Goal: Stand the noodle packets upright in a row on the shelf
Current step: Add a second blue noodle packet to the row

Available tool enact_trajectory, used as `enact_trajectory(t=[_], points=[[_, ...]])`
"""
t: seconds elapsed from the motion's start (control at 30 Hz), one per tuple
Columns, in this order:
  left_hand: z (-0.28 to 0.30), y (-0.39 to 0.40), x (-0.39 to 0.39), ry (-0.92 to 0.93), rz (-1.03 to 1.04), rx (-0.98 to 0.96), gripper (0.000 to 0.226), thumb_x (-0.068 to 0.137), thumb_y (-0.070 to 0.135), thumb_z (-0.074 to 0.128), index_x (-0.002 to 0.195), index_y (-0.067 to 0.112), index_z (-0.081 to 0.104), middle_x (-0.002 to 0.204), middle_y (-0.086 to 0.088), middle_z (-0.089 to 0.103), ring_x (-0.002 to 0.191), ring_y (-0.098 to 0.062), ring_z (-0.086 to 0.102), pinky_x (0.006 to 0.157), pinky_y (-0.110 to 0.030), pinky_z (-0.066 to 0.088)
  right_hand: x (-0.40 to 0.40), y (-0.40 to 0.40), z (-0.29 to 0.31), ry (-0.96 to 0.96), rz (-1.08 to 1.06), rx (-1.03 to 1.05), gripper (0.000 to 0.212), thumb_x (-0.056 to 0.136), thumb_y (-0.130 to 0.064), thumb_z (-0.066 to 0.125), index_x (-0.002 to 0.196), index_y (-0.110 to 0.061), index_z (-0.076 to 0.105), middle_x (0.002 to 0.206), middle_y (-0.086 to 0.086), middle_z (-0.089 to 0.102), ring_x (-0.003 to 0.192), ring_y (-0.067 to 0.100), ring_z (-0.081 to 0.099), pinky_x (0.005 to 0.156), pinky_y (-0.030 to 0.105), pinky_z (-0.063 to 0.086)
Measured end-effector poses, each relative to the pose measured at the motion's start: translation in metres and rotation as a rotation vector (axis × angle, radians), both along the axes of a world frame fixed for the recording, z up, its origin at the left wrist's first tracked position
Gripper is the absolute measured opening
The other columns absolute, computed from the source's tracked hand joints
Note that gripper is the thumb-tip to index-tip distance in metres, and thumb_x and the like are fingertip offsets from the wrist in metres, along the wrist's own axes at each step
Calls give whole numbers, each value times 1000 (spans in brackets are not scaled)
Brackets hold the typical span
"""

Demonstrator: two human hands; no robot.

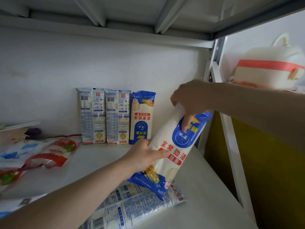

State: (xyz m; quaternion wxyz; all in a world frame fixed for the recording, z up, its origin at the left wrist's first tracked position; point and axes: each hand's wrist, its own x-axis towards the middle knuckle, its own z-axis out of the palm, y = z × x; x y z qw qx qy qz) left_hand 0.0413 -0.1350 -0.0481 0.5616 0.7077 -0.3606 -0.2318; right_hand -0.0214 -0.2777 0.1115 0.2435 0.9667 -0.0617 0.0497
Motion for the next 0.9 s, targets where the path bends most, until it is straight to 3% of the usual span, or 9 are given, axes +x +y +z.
enact_trajectory(t=[0.07, 0.13, 0.17, 0.27, 0.37, 0.53, 0.63, 0.73, 0.9], points=[[-1, 0, -2, 74, 43, -73, 20, 81, 28, 71, 99, 21, 69, 94, 5, 75, 89, -11, 71, 79, -29, 56, 1, -5, 1, -111, 55, 59, 93, 61, -49, 82, 135, -13, 39, 126, 11, 55, 107, 30, 58, 87, 42, 51], [0, 1, -3, 160, 86, -153, 21, 81, 28, 70, 101, 20, 69, 94, 3, 75, 90, -15, 71, 78, -30, 55, -2, -13, -7, -270, -15, 425, 119, 52, -52, 85, 145, -17, 20, 135, 6, 50, 112, 25, 56, 85, 37, 50], [1, 1, -4, 210, 100, -190, 23, 81, 28, 70, 103, 19, 68, 95, 2, 75, 90, -16, 72, 76, -30, 56, -3, -16, -15, -309, -58, 677, 118, 51, -53, 84, 145, -19, 21, 134, 3, 52, 108, 20, 59, 80, 32, 50], [7, 0, -8, 398, 109, -298, 28, 82, 29, 68, 108, 19, 67, 99, -2, 75, 91, -20, 72, 75, -34, 58, -6, -21, -48, -311, -100, 1379, 98, 50, -56, 73, 132, -11, 43, 114, 4, 67, 91, 14, 68, 70, 26, 55], [9, -3, -12, 428, 109, -330, 31, 83, 38, 66, 109, 22, 65, 98, -2, 75, 90, -20, 72, 78, -36, 58, -12, -10, -84, -135, -84, 1679, 66, 62, -48, 67, 114, -9, 56, 108, 8, 71, 89, 19, 71, 75, 30, 59], [4, -2, -10, 292, 206, -305, 35, 78, 40, 69, 106, 21, 66, 95, -1, 75, 89, -19, 72, 83, -39, 57, -10, -9, -121, 17, 88, 1836, 53, 73, -27, 76, 122, -15, 57, 117, 7, 68, 106, 29, 66, 93, 50, 51], [4, -1, -5, 203, 221, -293, 29, 74, 39, 72, 98, 22, 69, 93, -2, 76, 88, -19, 72, 84, -39, 57, -9, -7, -128, -79, 127, 1858, 49, 72, -22, 79, 117, -15, 61, 113, 8, 70, 103, 28, 67, 90, 48, 53], [11, 1, -1, 118, 204, -268, 49, 61, 43, 73, 102, 16, 68, 90, -3, 76, 88, -18, 71, 84, -37, 56, -8, -4, -134, -181, 120, 1865, 44, 63, -25, 77, 105, -15, 66, 105, 8, 72, 96, 27, 70, 83, 41, 57], [17, 5, 8, 55, 224, -265, 28, 69, 25, 79, 95, 20, 70, 87, 0, 76, 80, -17, 73, 77, -36, 58, -6, -1, -134, -227, 142, 1850, 37, 58, -28, 76, 92, -17, 70, 98, 8, 74, 89, 24, 71, 74, 32, 59]])
